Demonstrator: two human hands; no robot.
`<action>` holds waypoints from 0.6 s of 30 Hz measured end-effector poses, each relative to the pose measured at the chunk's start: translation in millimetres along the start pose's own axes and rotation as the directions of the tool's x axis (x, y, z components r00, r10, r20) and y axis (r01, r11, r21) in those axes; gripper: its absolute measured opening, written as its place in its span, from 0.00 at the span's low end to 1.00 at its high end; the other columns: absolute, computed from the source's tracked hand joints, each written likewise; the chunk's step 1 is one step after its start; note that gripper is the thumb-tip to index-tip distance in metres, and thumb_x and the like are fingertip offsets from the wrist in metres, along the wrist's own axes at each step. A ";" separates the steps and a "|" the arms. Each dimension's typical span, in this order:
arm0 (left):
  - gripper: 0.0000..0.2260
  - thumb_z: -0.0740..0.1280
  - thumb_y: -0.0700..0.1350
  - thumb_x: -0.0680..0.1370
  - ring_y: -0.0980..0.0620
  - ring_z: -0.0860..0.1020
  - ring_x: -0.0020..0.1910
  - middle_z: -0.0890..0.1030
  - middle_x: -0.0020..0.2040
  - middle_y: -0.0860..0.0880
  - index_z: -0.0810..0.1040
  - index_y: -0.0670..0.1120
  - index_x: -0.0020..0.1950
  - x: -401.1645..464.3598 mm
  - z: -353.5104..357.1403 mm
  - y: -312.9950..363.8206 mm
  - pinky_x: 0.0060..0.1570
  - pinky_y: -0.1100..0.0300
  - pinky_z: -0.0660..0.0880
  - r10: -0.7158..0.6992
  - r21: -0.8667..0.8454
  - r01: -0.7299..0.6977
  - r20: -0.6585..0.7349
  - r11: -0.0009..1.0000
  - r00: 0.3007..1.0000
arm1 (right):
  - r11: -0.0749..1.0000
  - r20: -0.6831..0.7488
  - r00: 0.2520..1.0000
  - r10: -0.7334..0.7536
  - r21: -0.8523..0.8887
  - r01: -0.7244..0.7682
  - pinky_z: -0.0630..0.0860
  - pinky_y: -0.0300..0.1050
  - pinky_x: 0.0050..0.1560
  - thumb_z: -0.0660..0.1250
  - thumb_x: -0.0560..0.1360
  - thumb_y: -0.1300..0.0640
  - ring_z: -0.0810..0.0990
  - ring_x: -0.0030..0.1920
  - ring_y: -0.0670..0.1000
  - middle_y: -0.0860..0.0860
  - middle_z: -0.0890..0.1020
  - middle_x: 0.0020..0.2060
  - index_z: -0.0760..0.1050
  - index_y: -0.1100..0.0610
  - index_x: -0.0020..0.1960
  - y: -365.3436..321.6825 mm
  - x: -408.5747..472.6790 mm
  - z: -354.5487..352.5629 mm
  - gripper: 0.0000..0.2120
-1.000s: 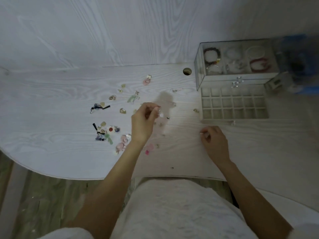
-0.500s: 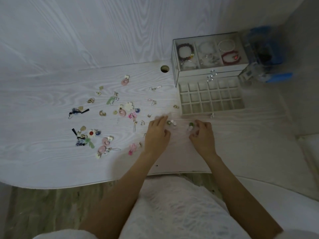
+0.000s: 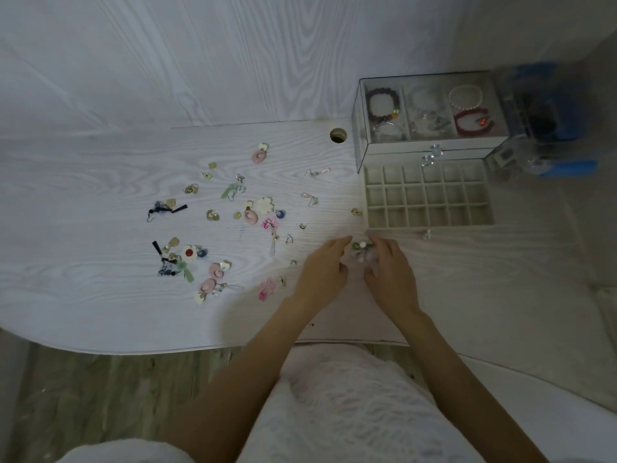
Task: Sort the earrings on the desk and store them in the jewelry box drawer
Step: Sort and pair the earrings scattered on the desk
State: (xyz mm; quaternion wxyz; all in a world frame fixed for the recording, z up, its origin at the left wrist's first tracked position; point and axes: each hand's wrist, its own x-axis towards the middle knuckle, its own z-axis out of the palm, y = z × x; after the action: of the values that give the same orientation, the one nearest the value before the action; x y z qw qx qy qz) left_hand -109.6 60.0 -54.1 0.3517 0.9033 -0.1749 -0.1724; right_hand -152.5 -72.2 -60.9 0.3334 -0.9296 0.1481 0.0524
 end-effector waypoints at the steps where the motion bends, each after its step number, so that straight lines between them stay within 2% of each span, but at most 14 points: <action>1: 0.22 0.60 0.34 0.74 0.47 0.77 0.57 0.76 0.62 0.46 0.69 0.45 0.68 -4.7 -8.9 -4.3 0.53 0.53 0.75 0.052 0.075 -0.051 -0.014 0.996 0.999 | 0.997 -0.007 0.998 -0.060 -0.054 0.059 0.73 0.49 0.54 0.63 0.72 0.67 0.73 0.58 0.56 0.55 0.73 0.61 0.67 0.57 0.67 -2.7 -1.1 -4.3 0.25; 2: 0.20 0.60 0.35 0.75 0.48 0.78 0.55 0.78 0.60 0.47 0.71 0.46 0.67 -10.4 -19.2 -8.5 0.49 0.54 0.76 0.098 0.140 -0.090 -0.047 0.986 0.994 | 0.988 -0.009 0.992 -0.128 -0.089 0.127 0.73 0.49 0.52 0.63 0.73 0.66 0.74 0.57 0.57 0.55 0.74 0.59 0.69 0.57 0.65 -6.0 -2.0 -8.3 0.21; 5: 0.14 0.64 0.40 0.75 0.49 0.80 0.47 0.83 0.49 0.51 0.77 0.48 0.60 -27.9 -46.6 -29.3 0.40 0.58 0.76 0.127 0.246 -0.078 -0.188 0.966 0.974 | 0.953 0.050 0.962 -0.269 -0.126 0.274 0.74 0.47 0.47 0.63 0.74 0.64 0.76 0.52 0.55 0.54 0.78 0.52 0.75 0.58 0.58 -19.4 2.9 -12.3 0.13; 8: 0.11 0.67 0.45 0.75 0.49 0.80 0.41 0.84 0.42 0.52 0.79 0.48 0.56 -45.6 -64.9 -61.2 0.36 0.59 0.74 -0.045 0.245 0.136 -0.343 0.960 0.938 | 0.926 0.127 0.931 -0.342 -0.120 0.357 0.72 0.44 0.46 0.63 0.75 0.63 0.76 0.49 0.54 0.53 0.80 0.50 0.77 0.57 0.56 -37.8 19.1 3.8 0.11; 10: 0.12 0.67 0.49 0.75 0.49 0.80 0.42 0.84 0.43 0.52 0.78 0.47 0.56 -52.5 -72.3 -80.0 0.37 0.57 0.76 -0.216 0.173 0.301 -0.387 0.938 0.896 | 0.902 0.148 0.908 -0.391 -0.134 0.410 0.70 0.44 0.48 0.64 0.74 0.64 0.76 0.50 0.55 0.54 0.80 0.50 0.77 0.58 0.56 -50.3 31.7 21.9 0.12; 12: 0.13 0.67 0.50 0.75 0.49 0.79 0.45 0.82 0.46 0.51 0.77 0.47 0.57 -54.3 -74.3 -93.4 0.40 0.55 0.77 -0.314 0.107 0.384 -0.397 0.917 0.862 | 0.883 0.139 0.894 -0.426 -0.153 0.444 0.71 0.47 0.53 0.64 0.72 0.65 0.74 0.52 0.57 0.56 0.79 0.51 0.76 0.59 0.57 -61.6 44.6 40.6 0.14; 14: 0.14 0.68 0.50 0.74 0.48 0.78 0.47 0.81 0.49 0.48 0.76 0.45 0.58 -47.7 -71.2 -95.5 0.43 0.55 0.75 -0.315 0.079 0.372 -0.387 0.925 0.867 | 0.891 0.090 0.907 -0.411 -0.173 0.420 0.71 0.51 0.57 0.64 0.71 0.65 0.71 0.55 0.58 0.56 0.77 0.54 0.76 0.60 0.57 -68.9 58.4 49.9 0.15; 18: 0.17 0.70 0.49 0.73 0.45 0.77 0.47 0.79 0.51 0.44 0.74 0.42 0.57 -23.2 -61.7 -88.7 0.42 0.54 0.72 -0.263 0.084 0.308 -0.341 0.948 0.903 | 0.907 -0.010 0.932 -0.362 -0.235 0.349 0.66 0.51 0.62 0.62 0.71 0.64 0.67 0.61 0.59 0.57 0.75 0.59 0.75 0.59 0.59 -77.0 83.6 53.1 0.17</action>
State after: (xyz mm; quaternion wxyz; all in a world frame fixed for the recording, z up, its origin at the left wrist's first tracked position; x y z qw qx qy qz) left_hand -85.9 166.9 -68.7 0.2841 0.9570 0.0085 -0.0583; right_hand -49.1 -2.1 -71.7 0.2238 -0.9742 -0.0219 -0.0171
